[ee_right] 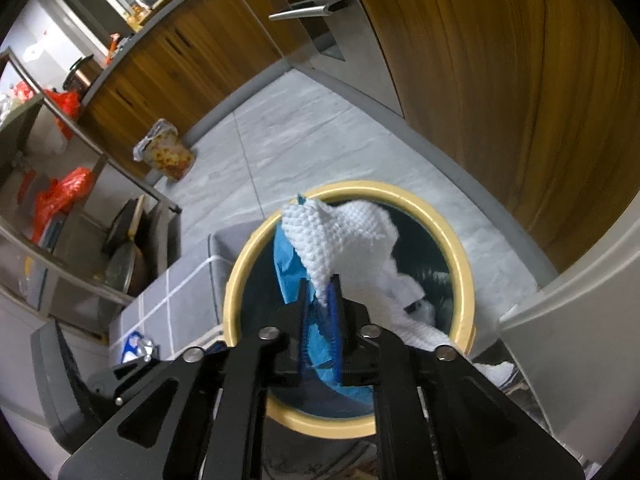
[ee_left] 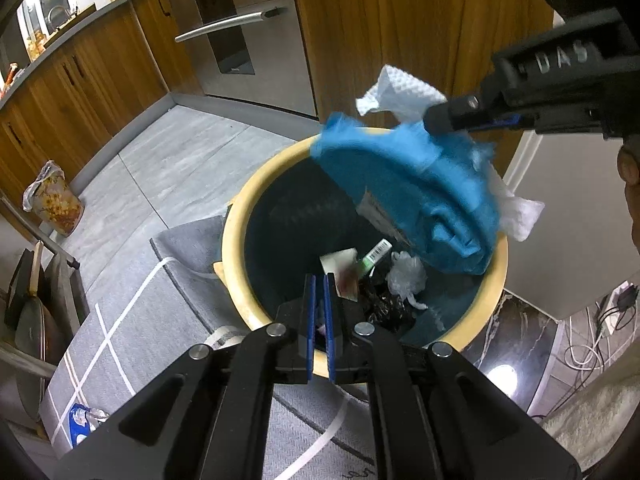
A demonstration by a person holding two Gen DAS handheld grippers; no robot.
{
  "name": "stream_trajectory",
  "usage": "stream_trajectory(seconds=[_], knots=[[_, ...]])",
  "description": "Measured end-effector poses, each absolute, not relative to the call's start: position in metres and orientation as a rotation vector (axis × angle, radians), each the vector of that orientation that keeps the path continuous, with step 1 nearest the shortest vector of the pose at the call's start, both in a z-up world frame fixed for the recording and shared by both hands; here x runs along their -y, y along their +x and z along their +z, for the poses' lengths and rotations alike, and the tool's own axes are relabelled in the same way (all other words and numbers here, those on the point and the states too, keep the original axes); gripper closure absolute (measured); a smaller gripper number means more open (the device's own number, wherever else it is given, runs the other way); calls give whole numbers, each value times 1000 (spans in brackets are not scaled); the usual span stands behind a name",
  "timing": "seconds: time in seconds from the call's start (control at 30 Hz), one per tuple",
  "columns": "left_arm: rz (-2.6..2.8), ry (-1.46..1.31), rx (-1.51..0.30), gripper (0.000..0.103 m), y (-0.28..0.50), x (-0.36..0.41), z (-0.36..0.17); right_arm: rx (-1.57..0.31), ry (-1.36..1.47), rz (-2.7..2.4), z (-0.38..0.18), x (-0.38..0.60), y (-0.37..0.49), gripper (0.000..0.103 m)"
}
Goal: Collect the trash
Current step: 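Open the left gripper to drop the cup while the right gripper releases the blue bag, then shake the white cloth off the right gripper into the bin and return to the mat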
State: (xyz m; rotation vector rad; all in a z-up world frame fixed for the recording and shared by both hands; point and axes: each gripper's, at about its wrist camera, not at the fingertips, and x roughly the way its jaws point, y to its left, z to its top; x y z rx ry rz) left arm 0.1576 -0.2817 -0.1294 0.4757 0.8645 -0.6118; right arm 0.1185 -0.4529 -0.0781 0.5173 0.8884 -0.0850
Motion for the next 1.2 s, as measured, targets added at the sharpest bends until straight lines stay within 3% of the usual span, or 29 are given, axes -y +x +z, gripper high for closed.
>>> stream_trajectory(seconds=[0.17, 0.83, 1.2], knots=[[-603, 480, -859, 91, 155, 279, -127, -881, 511, -82, -74, 449, 117, 75], [-518, 457, -829, 90, 131, 219, -94, -876, 423, -100, -60, 426, 111, 79], [-433, 330, -802, 90, 122, 147, -60, -869, 346, -110, -59, 410, 116, 77]])
